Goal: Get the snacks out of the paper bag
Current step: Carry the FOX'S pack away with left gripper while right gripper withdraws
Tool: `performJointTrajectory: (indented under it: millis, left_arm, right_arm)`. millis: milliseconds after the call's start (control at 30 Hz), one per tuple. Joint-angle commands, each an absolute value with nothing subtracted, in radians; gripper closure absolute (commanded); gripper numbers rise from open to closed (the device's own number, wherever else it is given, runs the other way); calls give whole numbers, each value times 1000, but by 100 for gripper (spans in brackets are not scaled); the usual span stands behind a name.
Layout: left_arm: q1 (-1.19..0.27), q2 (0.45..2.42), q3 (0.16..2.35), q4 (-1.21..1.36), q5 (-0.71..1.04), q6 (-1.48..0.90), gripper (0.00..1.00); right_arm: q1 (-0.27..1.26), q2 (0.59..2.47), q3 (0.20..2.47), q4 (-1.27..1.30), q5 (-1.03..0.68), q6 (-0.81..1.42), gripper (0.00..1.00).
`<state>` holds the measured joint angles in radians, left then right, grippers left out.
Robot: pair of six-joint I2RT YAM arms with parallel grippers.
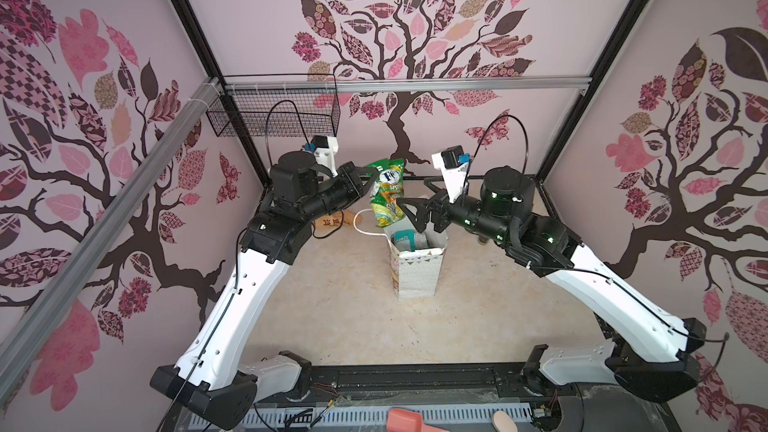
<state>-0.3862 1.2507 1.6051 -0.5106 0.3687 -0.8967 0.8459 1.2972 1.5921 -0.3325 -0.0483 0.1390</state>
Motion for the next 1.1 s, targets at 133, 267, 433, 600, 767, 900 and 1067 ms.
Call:
performJointTrajectory:
  millis: [133,267,433,600,767,900,1067]
  left_arm:
    - [-285,1297,1723,-446,387,-928,100]
    - [-185,1319,1690,-370,432,-1012,100]
    - [-56,1320,1604,-263,464,-1113,100]
    - [57,1312,1499,-209,486,-1182,100]
    - [130,1300,1397,-196,488,-1192,100]
    - [175,1285,1294,-181,488,-1211,100]
    - [191,1275,1173,-190,460,-1234,100]
  right_arm:
    - [850,1240,1556,-276,-40,148,0]
    - [851,1232,1538,-273,-32,145,0]
    - [850,1226,1520,-272,-24,138,1]
    - [850,1221,1506,-270,-12,128,1]
    - [850,1221,1499,-279,-6,119,0]
    - [850,1218,1490,-278,-3,120,0]
    - [850,1219,1482,-281,3,115,0]
